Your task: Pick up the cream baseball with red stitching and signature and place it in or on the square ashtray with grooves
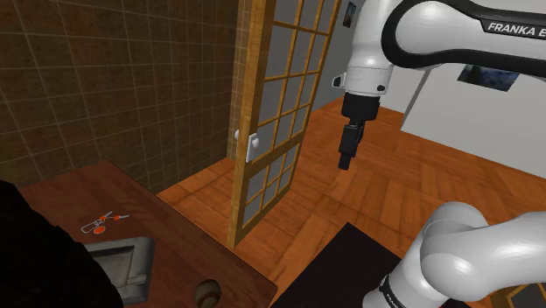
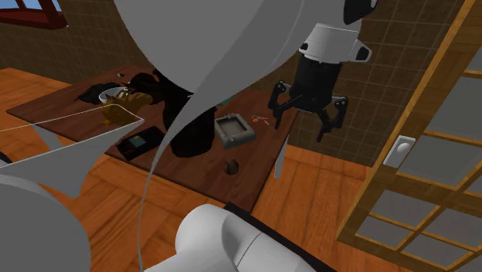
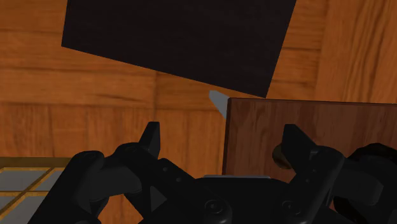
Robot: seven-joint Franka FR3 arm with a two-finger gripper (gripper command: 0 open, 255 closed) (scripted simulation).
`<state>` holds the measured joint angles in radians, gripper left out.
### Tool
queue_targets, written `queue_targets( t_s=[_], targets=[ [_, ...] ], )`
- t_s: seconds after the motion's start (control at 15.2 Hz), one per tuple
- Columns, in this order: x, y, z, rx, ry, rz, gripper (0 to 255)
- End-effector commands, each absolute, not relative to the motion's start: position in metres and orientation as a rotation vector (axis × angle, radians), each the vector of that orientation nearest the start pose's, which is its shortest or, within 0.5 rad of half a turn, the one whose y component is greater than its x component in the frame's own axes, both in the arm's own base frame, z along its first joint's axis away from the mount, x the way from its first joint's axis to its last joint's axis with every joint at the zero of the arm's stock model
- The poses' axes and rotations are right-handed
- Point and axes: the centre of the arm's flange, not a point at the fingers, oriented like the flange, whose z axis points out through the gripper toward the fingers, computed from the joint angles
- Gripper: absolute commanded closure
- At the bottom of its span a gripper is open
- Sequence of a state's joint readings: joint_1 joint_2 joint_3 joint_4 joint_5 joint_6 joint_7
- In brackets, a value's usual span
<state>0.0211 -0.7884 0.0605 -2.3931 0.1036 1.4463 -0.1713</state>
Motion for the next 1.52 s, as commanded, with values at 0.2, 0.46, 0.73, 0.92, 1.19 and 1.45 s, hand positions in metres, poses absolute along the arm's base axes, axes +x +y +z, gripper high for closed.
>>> queue_targets(
  t_s=[0.2, 0.46, 0.73, 0.92, 1.19, 1.45],
  targets=[
    [0.291, 0.065, 0.534, -3.046, -0.358, 0.201, 0],
    [0.296, 0.097, 0.494, -3.051, -0.353, 0.151, 0],
    [0.302, 0.13, 0.455, -3.056, -0.349, 0.1, 0],
    [0.308, 0.154, 0.426, -3.059, -0.345, 0.062, 0],
    [0.316, 0.187, 0.387, -3.062, -0.341, 0.012, 0],
    [0.327, 0.219, 0.348, -3.064, -0.336, -0.039, 0]
  ],
)
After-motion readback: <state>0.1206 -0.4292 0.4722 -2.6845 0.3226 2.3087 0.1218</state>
